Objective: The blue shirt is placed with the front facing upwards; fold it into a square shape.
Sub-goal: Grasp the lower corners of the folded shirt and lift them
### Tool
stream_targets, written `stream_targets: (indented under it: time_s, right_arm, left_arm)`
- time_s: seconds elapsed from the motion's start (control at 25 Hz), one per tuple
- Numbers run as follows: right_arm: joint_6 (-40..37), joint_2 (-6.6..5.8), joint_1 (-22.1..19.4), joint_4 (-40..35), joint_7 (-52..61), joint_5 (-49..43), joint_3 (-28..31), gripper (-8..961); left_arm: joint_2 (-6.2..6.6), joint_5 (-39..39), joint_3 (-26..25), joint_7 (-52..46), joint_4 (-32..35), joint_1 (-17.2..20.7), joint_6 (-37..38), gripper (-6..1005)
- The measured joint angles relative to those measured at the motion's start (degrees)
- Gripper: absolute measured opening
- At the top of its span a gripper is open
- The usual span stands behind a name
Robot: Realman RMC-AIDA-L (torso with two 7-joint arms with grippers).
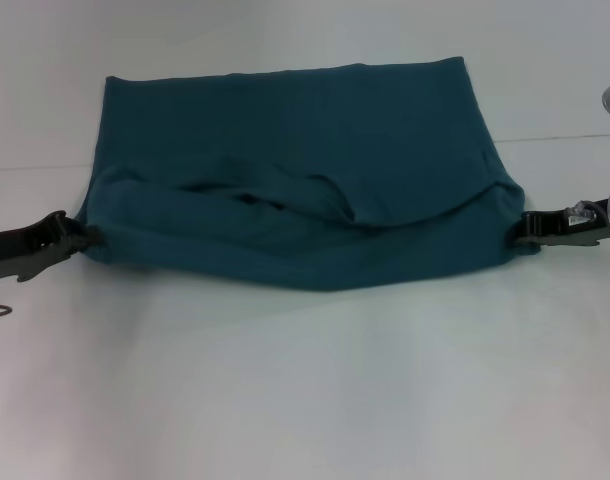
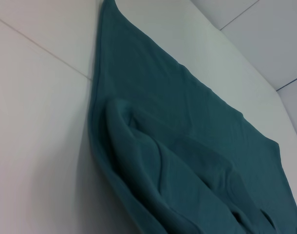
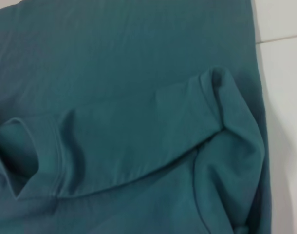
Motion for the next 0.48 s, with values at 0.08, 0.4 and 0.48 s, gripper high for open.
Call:
stream_targets:
  time_s: [0.08,0.4,0.48]
  right_arm:
    - [-0.5,-0.03,0.0,-0.3,0.0,0.0,0.0,247]
    - [-10.8,-0.19,-2.6,-8.0,0.2,0.0,0.4,72]
    - [-14.7,-0.32,-3.2,-9.8,0.2,-0.2,0.3,72]
  left_arm:
    - [0.00,0.2,0.0,0.0,0.0,-0.1,0.1,16]
    - [0.32,5.0,0.3,-0.4,2.3,0.1,4.9,16]
    - [0.36,7.1,0.3,-1.0,3.4,0.2,7.3,17]
